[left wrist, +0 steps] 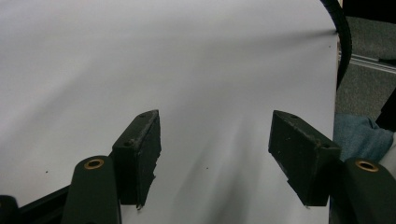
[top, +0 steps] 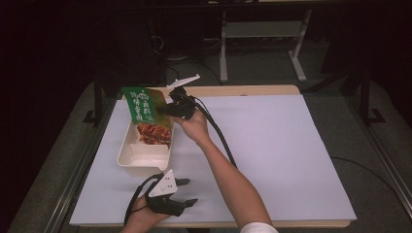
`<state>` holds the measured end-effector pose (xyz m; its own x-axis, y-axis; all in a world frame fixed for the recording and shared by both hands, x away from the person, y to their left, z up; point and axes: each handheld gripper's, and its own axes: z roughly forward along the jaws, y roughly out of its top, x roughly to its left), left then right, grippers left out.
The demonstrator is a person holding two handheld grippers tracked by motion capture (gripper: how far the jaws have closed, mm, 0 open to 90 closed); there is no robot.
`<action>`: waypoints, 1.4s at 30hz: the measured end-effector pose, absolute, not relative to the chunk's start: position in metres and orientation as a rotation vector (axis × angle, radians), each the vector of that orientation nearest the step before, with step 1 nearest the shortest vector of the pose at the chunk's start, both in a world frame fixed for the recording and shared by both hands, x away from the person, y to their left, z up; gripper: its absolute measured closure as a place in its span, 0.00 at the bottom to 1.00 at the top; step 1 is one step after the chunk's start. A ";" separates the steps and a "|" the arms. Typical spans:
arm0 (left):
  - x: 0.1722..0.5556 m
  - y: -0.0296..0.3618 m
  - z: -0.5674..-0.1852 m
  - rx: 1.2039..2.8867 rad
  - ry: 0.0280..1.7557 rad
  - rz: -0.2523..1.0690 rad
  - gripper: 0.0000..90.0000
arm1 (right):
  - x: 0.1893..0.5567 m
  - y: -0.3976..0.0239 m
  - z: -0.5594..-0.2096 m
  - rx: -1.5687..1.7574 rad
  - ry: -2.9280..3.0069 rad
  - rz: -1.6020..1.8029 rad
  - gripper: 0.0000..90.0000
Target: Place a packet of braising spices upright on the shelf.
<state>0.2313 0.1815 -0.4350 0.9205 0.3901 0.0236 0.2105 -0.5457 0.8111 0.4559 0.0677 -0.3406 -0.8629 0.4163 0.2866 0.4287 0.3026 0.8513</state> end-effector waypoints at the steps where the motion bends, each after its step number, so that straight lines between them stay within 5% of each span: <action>1: 0.231 0.182 -0.434 2.158 0.431 0.243 0.37 | 0.456 0.067 -0.340 -0.817 -2.528 -1.652 0.97; 14: 0.233 0.182 -0.434 2.155 0.450 0.247 0.35 | 0.449 0.054 -0.328 -0.807 -2.583 -1.606 0.73; 42: 0.236 0.184 -0.435 2.143 0.483 0.239 0.32 | 0.439 0.022 -0.320 -0.791 -2.567 -1.547 0.50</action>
